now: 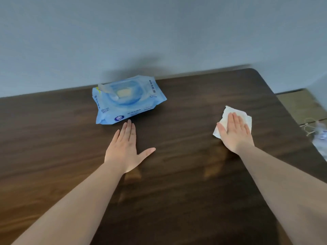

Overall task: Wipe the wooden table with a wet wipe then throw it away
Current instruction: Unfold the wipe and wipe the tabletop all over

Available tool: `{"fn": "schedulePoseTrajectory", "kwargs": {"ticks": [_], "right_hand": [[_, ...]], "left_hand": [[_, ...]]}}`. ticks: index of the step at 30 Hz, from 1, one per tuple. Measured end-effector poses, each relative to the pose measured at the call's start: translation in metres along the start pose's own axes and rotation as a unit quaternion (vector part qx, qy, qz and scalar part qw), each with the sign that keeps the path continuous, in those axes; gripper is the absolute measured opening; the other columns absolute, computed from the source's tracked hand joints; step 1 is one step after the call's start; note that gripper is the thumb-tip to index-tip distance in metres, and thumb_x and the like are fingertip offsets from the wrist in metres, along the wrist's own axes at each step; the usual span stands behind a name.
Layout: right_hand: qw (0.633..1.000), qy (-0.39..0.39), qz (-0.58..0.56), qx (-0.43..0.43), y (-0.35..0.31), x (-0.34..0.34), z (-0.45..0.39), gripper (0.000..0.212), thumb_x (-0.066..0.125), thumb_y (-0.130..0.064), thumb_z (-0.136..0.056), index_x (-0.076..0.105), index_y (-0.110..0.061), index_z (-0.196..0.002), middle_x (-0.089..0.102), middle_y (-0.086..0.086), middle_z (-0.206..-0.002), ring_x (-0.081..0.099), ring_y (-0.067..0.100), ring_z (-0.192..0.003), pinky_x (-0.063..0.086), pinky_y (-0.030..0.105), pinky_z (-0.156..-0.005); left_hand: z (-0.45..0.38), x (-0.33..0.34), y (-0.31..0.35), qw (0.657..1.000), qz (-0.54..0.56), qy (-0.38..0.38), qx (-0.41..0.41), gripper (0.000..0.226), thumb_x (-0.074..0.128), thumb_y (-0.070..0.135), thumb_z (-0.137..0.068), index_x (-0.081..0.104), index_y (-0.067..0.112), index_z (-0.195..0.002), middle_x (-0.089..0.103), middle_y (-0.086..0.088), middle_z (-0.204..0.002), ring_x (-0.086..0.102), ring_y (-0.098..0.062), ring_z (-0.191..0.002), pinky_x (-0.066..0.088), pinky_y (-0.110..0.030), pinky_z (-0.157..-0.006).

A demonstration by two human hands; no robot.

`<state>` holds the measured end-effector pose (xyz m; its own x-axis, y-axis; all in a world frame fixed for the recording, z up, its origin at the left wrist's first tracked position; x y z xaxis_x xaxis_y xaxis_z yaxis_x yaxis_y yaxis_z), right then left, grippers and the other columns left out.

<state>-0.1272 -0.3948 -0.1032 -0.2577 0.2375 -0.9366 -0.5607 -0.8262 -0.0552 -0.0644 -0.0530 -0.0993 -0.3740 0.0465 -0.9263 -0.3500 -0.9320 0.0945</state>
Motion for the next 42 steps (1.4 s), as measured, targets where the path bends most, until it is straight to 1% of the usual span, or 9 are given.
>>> {"fn": "schedulePoseTrajectory", "kwargs": {"ticks": [8,14,20,24,27,31,35,37,42], "right_hand": [[0.999,0.006,-0.016,0.045,0.008,-0.005,-0.015,0.072,0.007,-0.056,-0.095,-0.008,-0.013,-0.150,-0.011,0.003,-0.161,-0.011,0.018,-0.147,-0.006,0.040,-0.119],[0.997,-0.013,0.006,-0.074,-0.016,-0.002,-0.022,0.071,0.009,-0.057,-0.095,-0.010,-0.018,-0.150,-0.012,-0.001,-0.160,-0.011,0.014,-0.147,-0.007,0.037,-0.118],[0.999,-0.005,-0.007,0.041,0.073,-0.018,-0.035,0.073,0.009,-0.059,-0.094,-0.007,-0.016,-0.150,-0.009,0.001,-0.161,-0.008,0.017,-0.147,-0.003,0.040,-0.120],[0.998,0.003,-0.011,0.068,0.070,-0.018,-0.033,0.071,0.009,-0.055,-0.095,-0.007,-0.013,-0.150,-0.007,0.004,-0.161,-0.008,0.020,-0.147,-0.003,0.041,-0.120],[1.000,0.002,-0.011,0.012,0.009,-0.012,-0.027,0.070,0.010,-0.053,-0.097,-0.006,-0.011,-0.150,-0.009,0.005,-0.161,-0.009,0.020,-0.147,-0.005,0.041,-0.119],[0.991,-0.019,-0.002,-0.132,-0.137,0.012,0.008,0.069,0.007,-0.054,-0.096,-0.013,-0.014,-0.149,-0.016,0.005,-0.159,-0.015,0.020,-0.146,-0.010,0.041,-0.119],[0.970,0.005,-0.008,-0.245,-0.278,0.046,0.084,0.070,0.012,-0.053,-0.096,-0.004,-0.011,-0.150,-0.003,0.006,-0.161,-0.008,0.021,-0.147,-0.009,0.040,-0.119],[0.957,0.001,-0.003,-0.291,-0.334,0.063,0.116,0.070,0.013,-0.052,-0.097,-0.003,-0.010,-0.150,-0.001,0.006,-0.161,-0.006,0.020,-0.148,-0.008,0.040,-0.119],[0.892,-0.032,0.008,-0.452,-0.480,0.106,0.199,0.069,0.020,-0.051,-0.097,0.001,-0.011,-0.150,0.003,0.003,-0.161,-0.003,0.018,-0.148,-0.003,0.040,-0.119]], "left_hand": [[-0.016,-0.002,0.016,1.000,-0.009,-0.004,0.015,0.110,0.010,0.085,-0.070,-0.014,0.011,-0.148,-0.019,-0.003,-0.158,-0.017,-0.014,-0.144,-0.005,-0.035,-0.118],[-0.018,0.000,0.016,1.000,-0.025,0.000,0.014,0.111,0.003,0.086,-0.067,-0.016,0.011,-0.147,-0.021,-0.003,-0.157,-0.017,-0.015,-0.144,-0.007,-0.035,-0.117],[-0.019,0.002,0.016,0.999,-0.032,0.002,0.014,0.110,0.004,0.085,-0.069,-0.015,0.010,-0.147,-0.020,-0.004,-0.158,-0.017,-0.015,-0.144,-0.007,-0.035,-0.117],[-0.018,0.002,0.017,1.000,-0.026,0.003,0.015,0.111,0.002,0.086,-0.067,-0.015,0.011,-0.148,-0.020,-0.003,-0.157,-0.017,-0.015,-0.144,-0.007,-0.035,-0.117],[-0.017,-0.002,0.016,1.000,0.005,-0.015,0.014,0.112,0.009,0.086,-0.067,-0.016,0.013,-0.147,-0.021,-0.003,-0.157,-0.017,-0.015,-0.144,-0.007,-0.034,-0.115],[0.012,-0.002,-0.013,0.999,0.051,0.001,-0.010,0.113,0.019,0.086,-0.069,-0.013,0.011,-0.148,-0.018,-0.004,-0.158,-0.012,-0.017,-0.145,-0.003,-0.033,-0.115],[0.075,0.010,-0.113,0.993,0.056,0.015,-0.099,0.123,0.008,0.092,-0.061,-0.012,0.007,-0.147,-0.016,-0.008,-0.157,-0.012,-0.018,-0.145,0.000,-0.035,-0.118],[0.113,0.015,-0.178,0.984,0.057,0.007,-0.171,0.124,0.011,0.091,-0.059,-0.012,0.006,-0.147,-0.017,-0.008,-0.157,-0.013,-0.019,-0.145,0.001,-0.036,-0.119],[0.213,0.040,-0.307,0.947,0.072,-0.009,-0.312,0.128,0.011,0.094,-0.055,-0.012,0.008,-0.148,-0.016,-0.008,-0.158,-0.012,-0.019,-0.145,0.003,-0.039,-0.120]]}}
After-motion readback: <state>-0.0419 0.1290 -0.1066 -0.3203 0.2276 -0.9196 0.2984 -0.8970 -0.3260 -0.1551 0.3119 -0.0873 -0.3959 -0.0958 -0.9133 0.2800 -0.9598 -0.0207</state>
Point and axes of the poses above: each hand's wrist, its own z-axis away from the middle knuckle, its own x-axis out of the palm, y = z × x, the point moved 5 cm from there along -z, towards the middle knuckle
